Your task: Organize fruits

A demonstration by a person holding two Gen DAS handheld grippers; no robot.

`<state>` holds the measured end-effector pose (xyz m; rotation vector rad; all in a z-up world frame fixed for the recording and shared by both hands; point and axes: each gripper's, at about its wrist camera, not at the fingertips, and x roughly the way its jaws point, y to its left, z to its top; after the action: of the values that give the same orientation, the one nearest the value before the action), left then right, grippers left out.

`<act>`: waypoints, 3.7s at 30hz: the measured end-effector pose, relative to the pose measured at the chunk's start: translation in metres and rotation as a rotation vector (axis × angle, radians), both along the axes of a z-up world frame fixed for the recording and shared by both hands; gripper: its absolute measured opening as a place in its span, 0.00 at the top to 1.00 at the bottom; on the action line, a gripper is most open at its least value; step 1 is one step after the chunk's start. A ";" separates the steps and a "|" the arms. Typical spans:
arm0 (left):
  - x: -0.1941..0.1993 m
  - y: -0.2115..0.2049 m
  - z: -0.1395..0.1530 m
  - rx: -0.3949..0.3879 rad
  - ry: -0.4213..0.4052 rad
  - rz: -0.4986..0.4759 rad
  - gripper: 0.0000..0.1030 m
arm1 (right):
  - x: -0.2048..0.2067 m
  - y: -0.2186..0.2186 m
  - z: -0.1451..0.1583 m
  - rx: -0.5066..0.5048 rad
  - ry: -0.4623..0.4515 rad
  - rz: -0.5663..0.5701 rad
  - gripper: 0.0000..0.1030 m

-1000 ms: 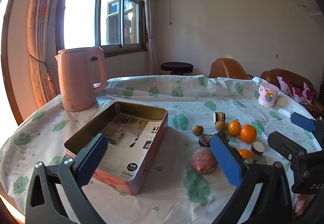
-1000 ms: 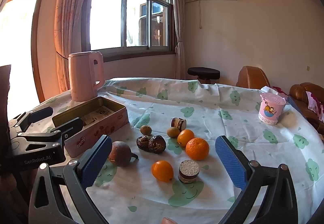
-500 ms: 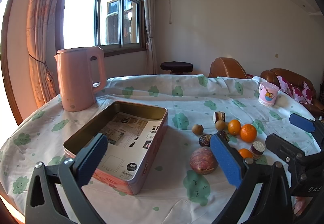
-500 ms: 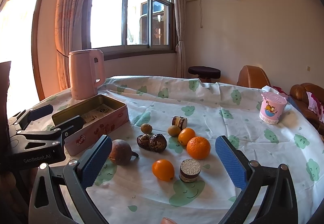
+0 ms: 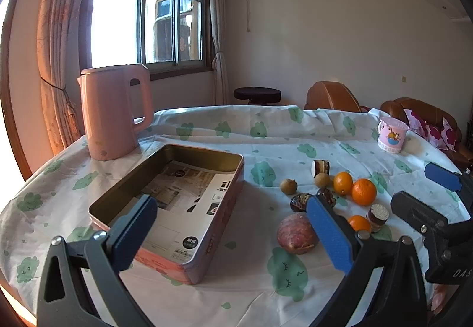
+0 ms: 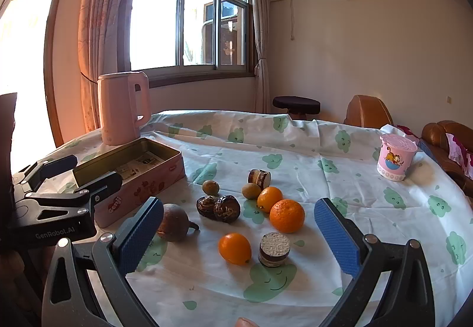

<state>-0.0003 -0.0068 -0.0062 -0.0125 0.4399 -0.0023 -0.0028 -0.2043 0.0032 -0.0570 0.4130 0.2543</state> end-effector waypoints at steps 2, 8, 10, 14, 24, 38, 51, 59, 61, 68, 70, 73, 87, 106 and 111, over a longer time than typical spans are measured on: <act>0.000 -0.001 -0.002 -0.002 0.006 -0.003 0.00 | 0.000 -0.001 0.000 0.001 0.000 -0.003 0.01; 0.003 -0.001 -0.007 -0.007 0.014 -0.014 0.00 | 0.001 -0.002 0.000 0.001 0.002 -0.009 0.01; 0.007 -0.001 -0.008 -0.010 0.024 -0.025 0.00 | 0.002 -0.007 -0.003 -0.005 0.007 -0.028 0.01; 0.013 -0.005 -0.017 -0.013 0.051 -0.049 0.01 | 0.011 -0.026 -0.014 0.016 0.034 -0.084 0.01; 0.031 -0.029 -0.025 -0.047 0.134 -0.161 0.17 | 0.035 -0.056 -0.038 0.075 0.155 -0.134 0.19; 0.065 -0.057 -0.050 0.031 0.326 -0.206 0.33 | 0.053 -0.042 -0.052 0.049 0.270 -0.060 0.41; 0.075 -0.052 -0.058 -0.027 0.401 -0.250 0.49 | 0.060 -0.037 -0.062 0.024 0.351 -0.014 0.64; 0.072 -0.046 -0.054 -0.049 0.361 -0.258 0.49 | 0.051 -0.034 -0.056 0.011 0.293 -0.008 0.64; 0.071 -0.046 -0.053 -0.047 0.351 -0.257 0.49 | 0.049 -0.033 -0.055 0.008 0.281 -0.007 0.64; 0.065 -0.042 -0.048 -0.059 0.304 -0.249 0.49 | 0.044 -0.031 -0.052 0.007 0.244 0.006 0.64; 0.063 -0.041 -0.046 -0.062 0.286 -0.246 0.49 | 0.042 -0.030 -0.051 0.007 0.229 0.013 0.64; 0.060 -0.039 -0.044 -0.065 0.262 -0.236 0.49 | 0.039 -0.030 -0.049 0.007 0.207 0.020 0.64; 0.045 -0.034 -0.035 -0.071 0.163 -0.186 0.49 | 0.028 -0.029 -0.045 0.004 0.129 0.037 0.64; 0.028 -0.035 -0.027 -0.034 0.050 -0.154 0.49 | 0.014 -0.030 -0.040 0.005 0.042 0.043 0.64; 0.022 -0.035 -0.026 -0.031 0.027 -0.151 0.49 | 0.012 -0.030 -0.039 0.005 0.029 0.044 0.64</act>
<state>0.0218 -0.0419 -0.0324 -0.0103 0.4665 -0.1575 0.0095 -0.2343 -0.0358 -0.0577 0.4407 0.2994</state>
